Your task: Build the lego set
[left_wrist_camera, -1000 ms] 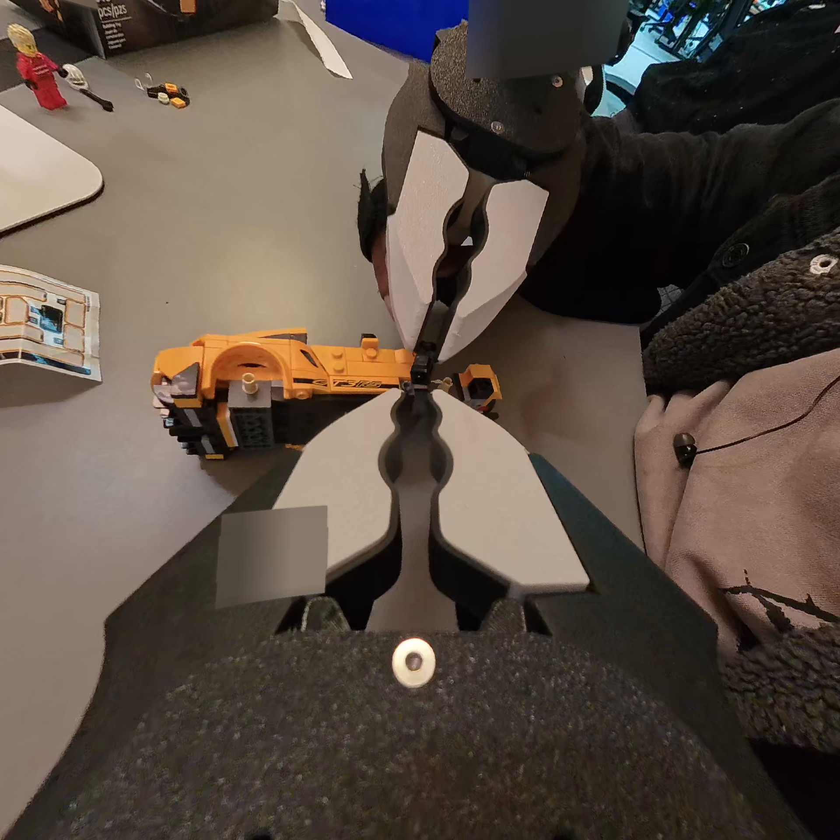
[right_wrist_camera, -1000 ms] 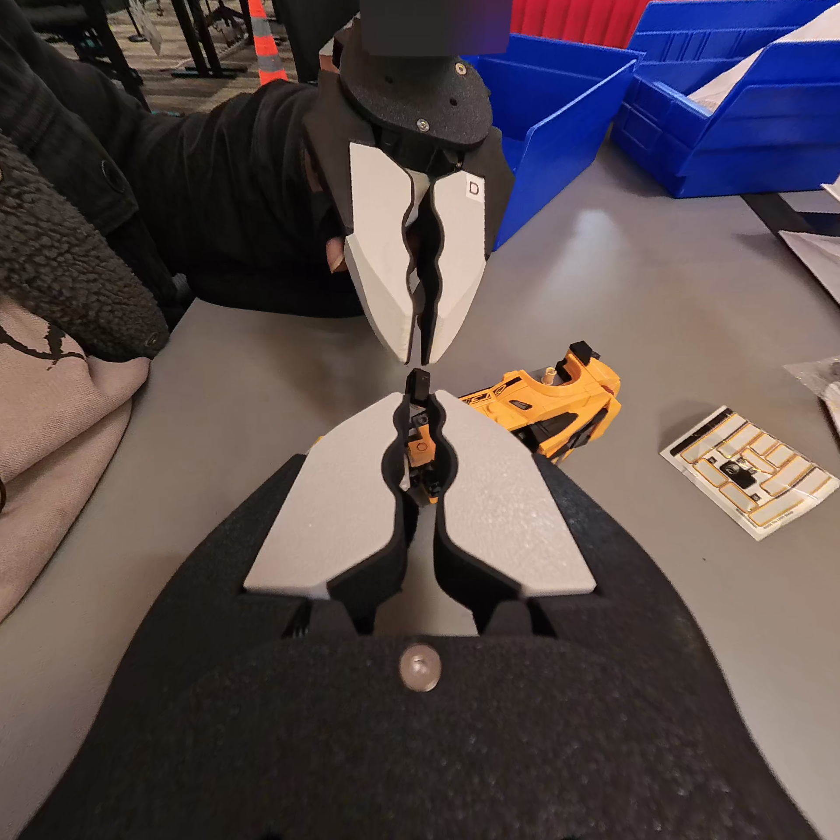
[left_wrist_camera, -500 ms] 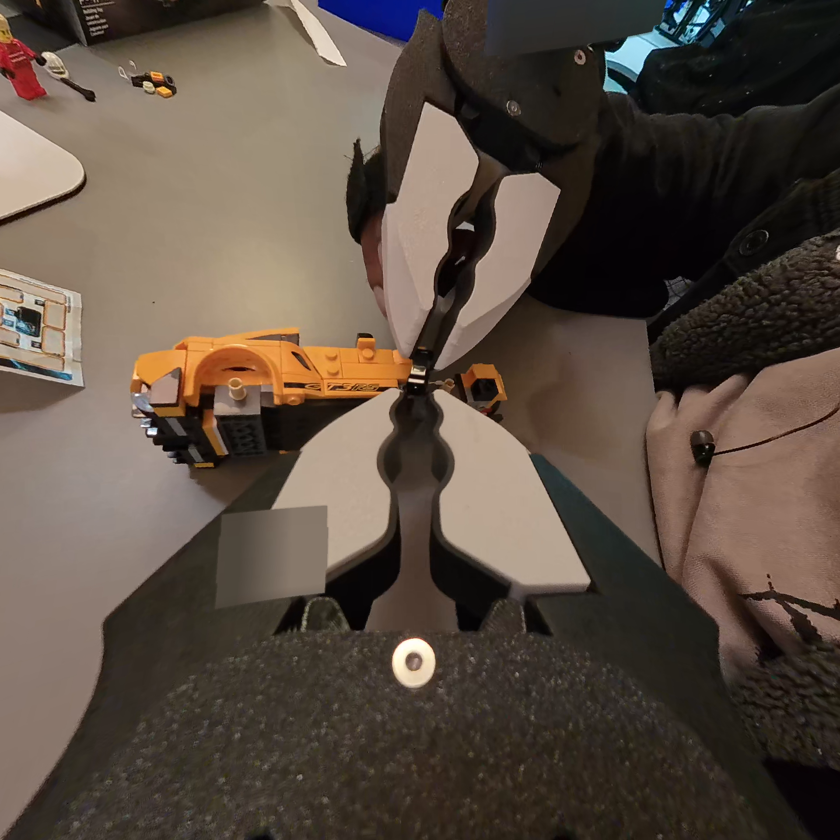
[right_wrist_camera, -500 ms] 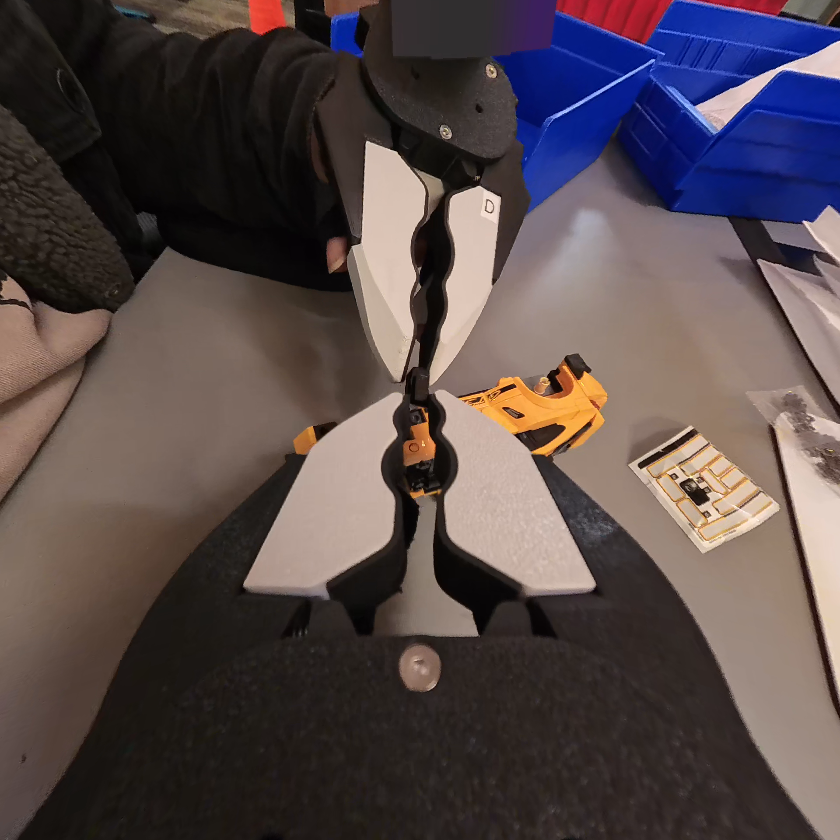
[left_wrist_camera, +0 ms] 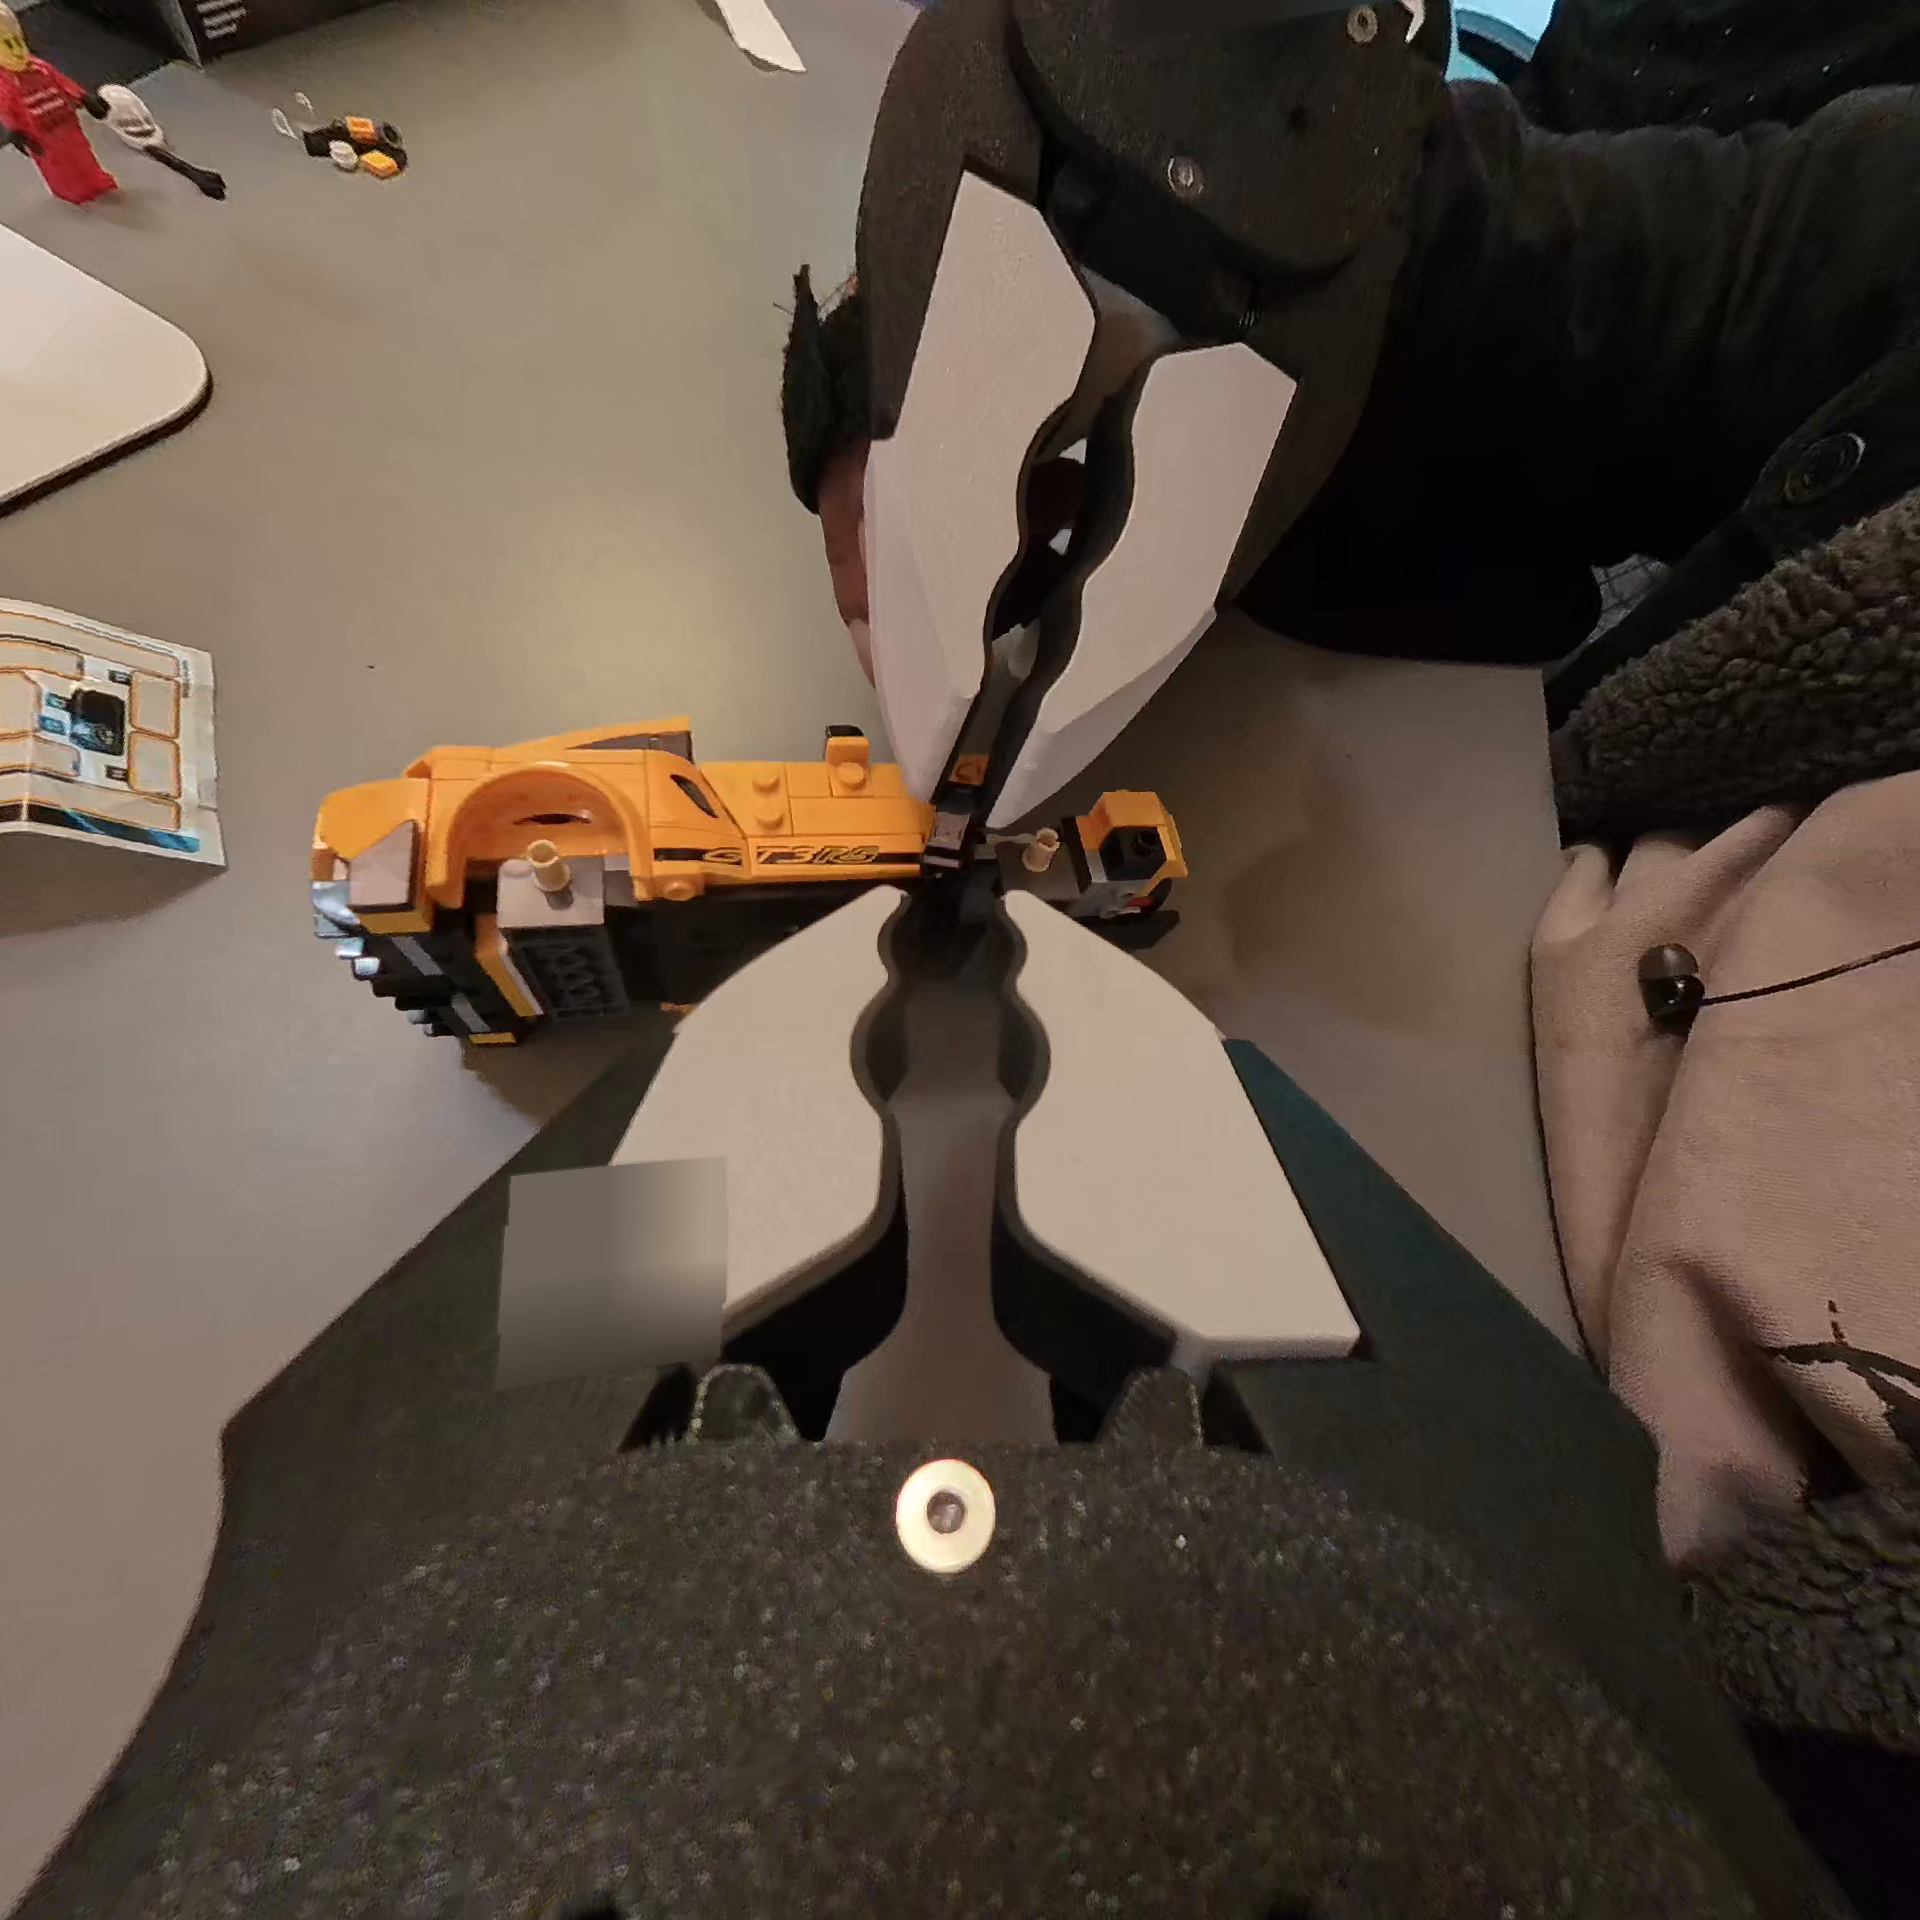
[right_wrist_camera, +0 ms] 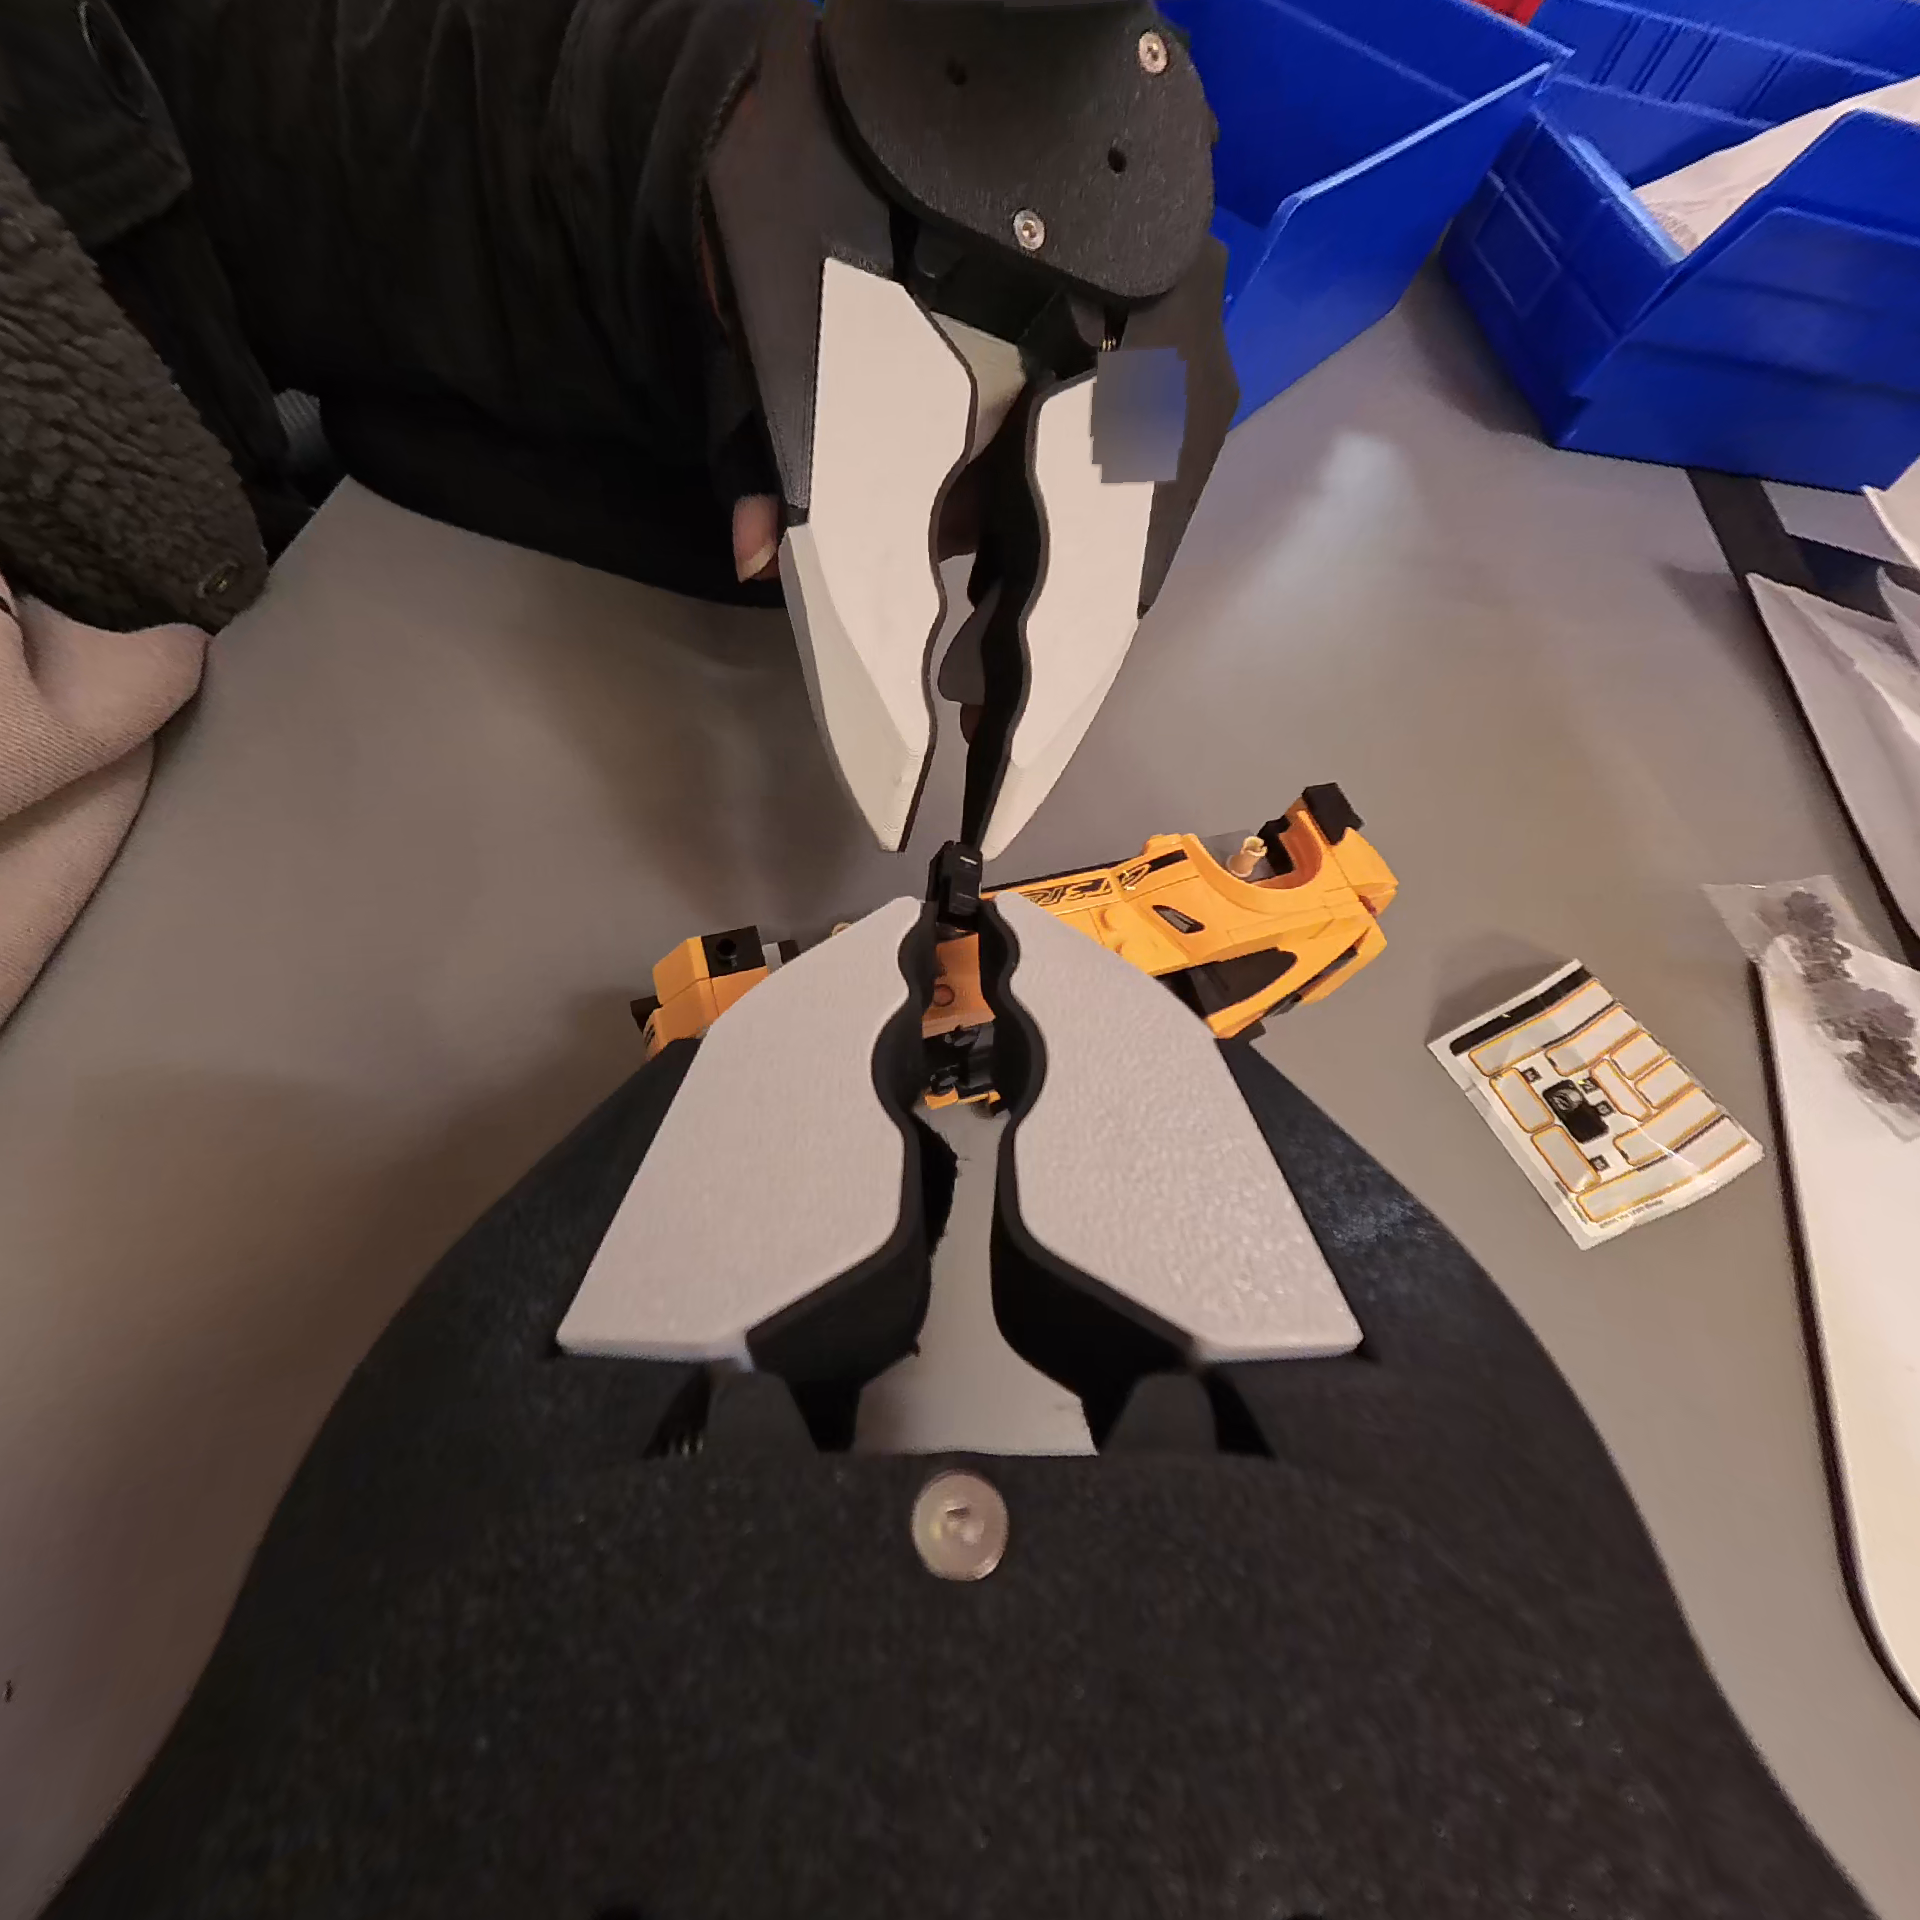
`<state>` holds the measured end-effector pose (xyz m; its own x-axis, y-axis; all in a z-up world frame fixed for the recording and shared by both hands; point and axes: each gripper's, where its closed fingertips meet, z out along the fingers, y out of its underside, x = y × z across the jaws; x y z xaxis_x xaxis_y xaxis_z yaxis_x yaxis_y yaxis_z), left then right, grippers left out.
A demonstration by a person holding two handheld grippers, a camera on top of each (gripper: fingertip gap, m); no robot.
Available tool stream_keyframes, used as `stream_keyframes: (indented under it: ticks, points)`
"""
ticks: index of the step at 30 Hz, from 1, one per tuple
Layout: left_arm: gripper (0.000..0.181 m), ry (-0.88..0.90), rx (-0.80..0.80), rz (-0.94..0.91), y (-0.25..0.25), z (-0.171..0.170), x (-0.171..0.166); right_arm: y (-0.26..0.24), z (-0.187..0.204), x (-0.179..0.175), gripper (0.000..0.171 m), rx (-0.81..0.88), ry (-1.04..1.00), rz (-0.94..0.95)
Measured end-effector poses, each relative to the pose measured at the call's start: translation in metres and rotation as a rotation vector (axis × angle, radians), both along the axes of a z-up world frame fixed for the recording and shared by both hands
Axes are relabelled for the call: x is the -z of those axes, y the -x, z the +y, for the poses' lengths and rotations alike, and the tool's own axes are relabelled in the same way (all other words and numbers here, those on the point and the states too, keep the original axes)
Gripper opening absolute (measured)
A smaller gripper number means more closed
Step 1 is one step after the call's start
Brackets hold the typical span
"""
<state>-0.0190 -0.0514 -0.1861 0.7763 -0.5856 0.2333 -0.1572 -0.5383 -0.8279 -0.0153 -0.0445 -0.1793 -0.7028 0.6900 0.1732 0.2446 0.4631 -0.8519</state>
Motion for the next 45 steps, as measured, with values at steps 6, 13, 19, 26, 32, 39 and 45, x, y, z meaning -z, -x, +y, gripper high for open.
stream_keyframes:
  ticks: [6,13,19,26,32,39,45]
  points:
    - [0.012,-0.001,0.013,0.023,-0.003,0.0004,0.0038,-0.0008,-0.0016,0.003,0.007,-0.012,-0.029,-0.002]
    - [0.008,-0.007,0.016,0.037,-0.0032,0.0004,0.0048,-0.002,-0.0032,0.0027,0.007,-0.02,-0.04,0.001]
    - [0.009,-0.008,0.015,0.037,-0.0032,0.0009,0.0053,-0.0036,-0.0046,0.0031,0.007,-0.033,-0.051,0.002]
    - [0.007,-0.018,0.028,0.034,-0.0066,0.0011,0.0048,-0.0041,-0.0053,0.0019,0.007,-0.037,-0.057,0.009]
    - [0.007,-0.021,0.01,0.035,-0.0051,0.0027,0.0042,-0.0023,-0.0036,0.001,0.007,-0.022,-0.059,0.015]
    - [0.007,-0.022,-0.012,0.042,-0.0037,0.0044,0.003,-0.0008,-0.0007,0.0011,0.008,-0.001,-0.066,0.013]
    - [0.007,-0.019,-0.021,0.066,-0.002,0.0042,0.0047,-0.0006,0.0012,-0.0001,0.009,0.01,-0.059,0.011]
